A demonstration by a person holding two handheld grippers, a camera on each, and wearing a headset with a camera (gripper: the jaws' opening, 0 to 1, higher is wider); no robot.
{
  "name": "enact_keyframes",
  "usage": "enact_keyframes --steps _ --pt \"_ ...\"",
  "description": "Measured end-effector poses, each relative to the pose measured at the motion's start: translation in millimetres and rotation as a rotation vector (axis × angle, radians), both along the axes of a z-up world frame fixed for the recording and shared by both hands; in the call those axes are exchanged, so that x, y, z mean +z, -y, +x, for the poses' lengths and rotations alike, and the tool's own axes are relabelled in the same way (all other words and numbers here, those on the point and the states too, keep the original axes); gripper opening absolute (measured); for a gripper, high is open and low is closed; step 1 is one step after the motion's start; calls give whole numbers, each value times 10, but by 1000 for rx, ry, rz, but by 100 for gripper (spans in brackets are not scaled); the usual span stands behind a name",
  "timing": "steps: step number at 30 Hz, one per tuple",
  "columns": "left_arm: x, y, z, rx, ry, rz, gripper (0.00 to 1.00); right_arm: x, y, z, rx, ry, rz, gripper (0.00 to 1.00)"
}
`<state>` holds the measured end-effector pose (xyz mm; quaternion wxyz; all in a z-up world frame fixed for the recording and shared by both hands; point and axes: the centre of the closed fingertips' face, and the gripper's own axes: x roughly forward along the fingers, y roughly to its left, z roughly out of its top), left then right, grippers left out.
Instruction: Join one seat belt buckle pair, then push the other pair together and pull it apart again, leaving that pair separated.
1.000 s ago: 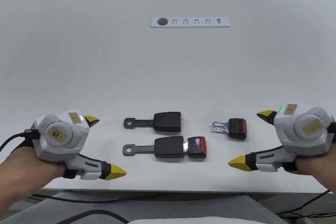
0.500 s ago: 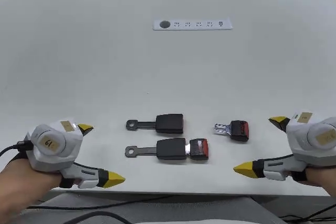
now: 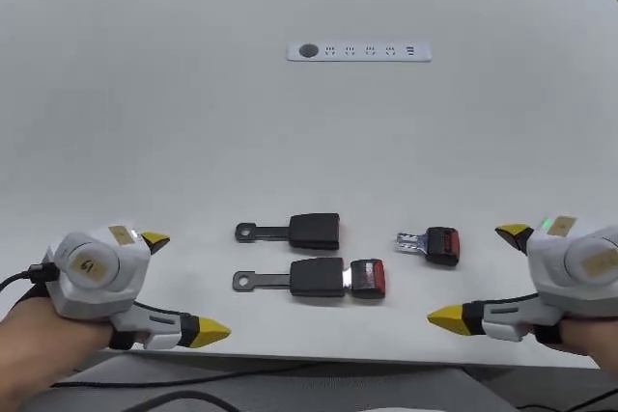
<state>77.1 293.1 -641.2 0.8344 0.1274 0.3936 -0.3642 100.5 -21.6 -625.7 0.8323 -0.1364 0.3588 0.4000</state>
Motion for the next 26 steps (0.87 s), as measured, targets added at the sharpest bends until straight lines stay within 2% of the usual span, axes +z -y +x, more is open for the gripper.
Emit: enact_keyframes --steps 12,26 --pt "12 50 -11 -15 17 5 100 3 -21 -13 -14 -3 0 98" --pt "-5 34 -22 -6 17 0 100 -40 -31 -2 -16 -10 -1 97"
